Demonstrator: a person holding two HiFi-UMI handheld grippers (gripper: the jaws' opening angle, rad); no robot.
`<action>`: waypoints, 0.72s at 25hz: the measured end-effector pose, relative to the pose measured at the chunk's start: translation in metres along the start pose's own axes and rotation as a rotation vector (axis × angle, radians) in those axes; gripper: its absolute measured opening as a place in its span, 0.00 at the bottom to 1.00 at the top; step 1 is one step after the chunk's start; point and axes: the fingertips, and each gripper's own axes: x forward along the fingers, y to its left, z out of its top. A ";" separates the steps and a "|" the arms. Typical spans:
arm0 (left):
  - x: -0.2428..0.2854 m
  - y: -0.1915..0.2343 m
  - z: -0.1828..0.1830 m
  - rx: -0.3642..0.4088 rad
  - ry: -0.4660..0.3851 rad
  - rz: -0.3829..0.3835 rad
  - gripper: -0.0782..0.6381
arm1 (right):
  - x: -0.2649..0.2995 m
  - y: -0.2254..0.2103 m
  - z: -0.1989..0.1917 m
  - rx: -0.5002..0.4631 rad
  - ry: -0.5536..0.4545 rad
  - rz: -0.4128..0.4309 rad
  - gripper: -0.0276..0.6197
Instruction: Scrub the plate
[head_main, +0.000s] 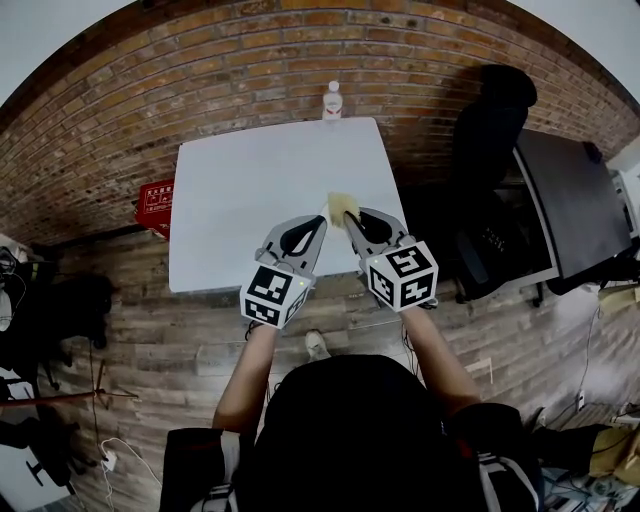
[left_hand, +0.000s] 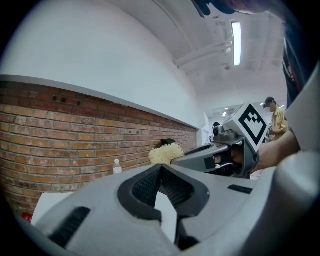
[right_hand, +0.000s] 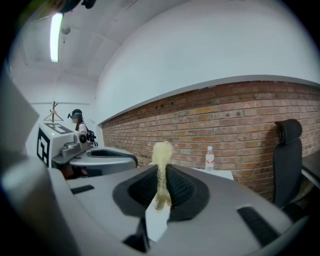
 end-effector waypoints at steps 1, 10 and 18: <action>0.000 -0.002 0.001 -0.001 0.000 0.006 0.14 | -0.003 -0.001 0.000 0.001 -0.001 0.003 0.11; -0.002 -0.028 0.002 -0.017 -0.002 0.078 0.14 | -0.037 -0.006 0.000 0.001 -0.039 0.034 0.11; -0.008 -0.063 0.007 -0.008 -0.007 0.116 0.14 | -0.076 -0.015 -0.003 0.015 -0.083 0.049 0.11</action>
